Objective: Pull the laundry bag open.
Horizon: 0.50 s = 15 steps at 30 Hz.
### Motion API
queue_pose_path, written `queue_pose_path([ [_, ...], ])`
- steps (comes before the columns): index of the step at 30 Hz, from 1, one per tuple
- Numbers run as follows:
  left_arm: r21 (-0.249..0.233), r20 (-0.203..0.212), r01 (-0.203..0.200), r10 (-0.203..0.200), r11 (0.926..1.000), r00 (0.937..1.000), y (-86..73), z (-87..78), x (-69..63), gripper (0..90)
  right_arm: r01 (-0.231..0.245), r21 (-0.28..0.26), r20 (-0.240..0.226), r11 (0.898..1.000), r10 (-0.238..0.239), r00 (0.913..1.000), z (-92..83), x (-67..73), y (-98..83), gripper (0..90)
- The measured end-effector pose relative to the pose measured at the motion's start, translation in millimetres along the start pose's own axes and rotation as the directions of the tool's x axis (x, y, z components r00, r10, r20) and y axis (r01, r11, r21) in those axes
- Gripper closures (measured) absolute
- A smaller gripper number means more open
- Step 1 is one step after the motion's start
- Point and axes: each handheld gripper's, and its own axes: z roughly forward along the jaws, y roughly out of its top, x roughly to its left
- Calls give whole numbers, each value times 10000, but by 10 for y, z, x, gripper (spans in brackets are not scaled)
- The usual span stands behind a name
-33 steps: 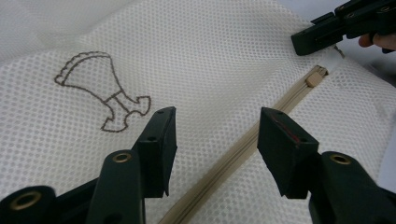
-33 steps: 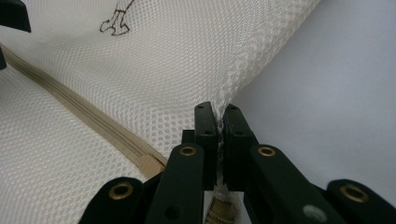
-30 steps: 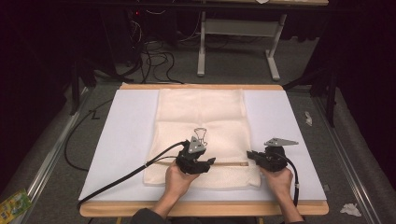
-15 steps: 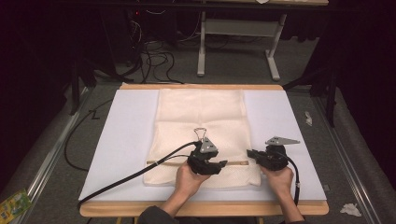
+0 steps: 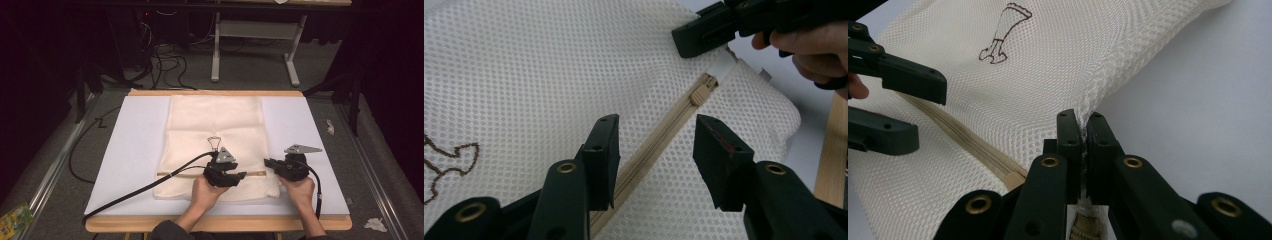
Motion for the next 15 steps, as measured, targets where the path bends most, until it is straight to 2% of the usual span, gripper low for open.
queue_pose_path([
  [2,36,41,-171,171,9998,9998,26,46,-52,538,15,-33,4,10000,-15,10000,-10,14,15,883],
  [7,72,122,-242,241,9997,9996,53,125,-96,546,23,-36,-42,10000,-23,10000,-15,12,19,883],
  [9,147,348,-270,265,9995,9990,55,152,-112,577,-16,-78,-89,10000,16,10000,-14,4,14,883],
  [12,280,371,-473,462,9985,9982,58,193,-158,595,-9,-149,-143,9999,7,9999,-22,15,20,884],
  [15,283,464,-407,394,9988,9981,61,219,-158,597,-6,-95,-160,10000,5,9999,-14,15,18,884],
])
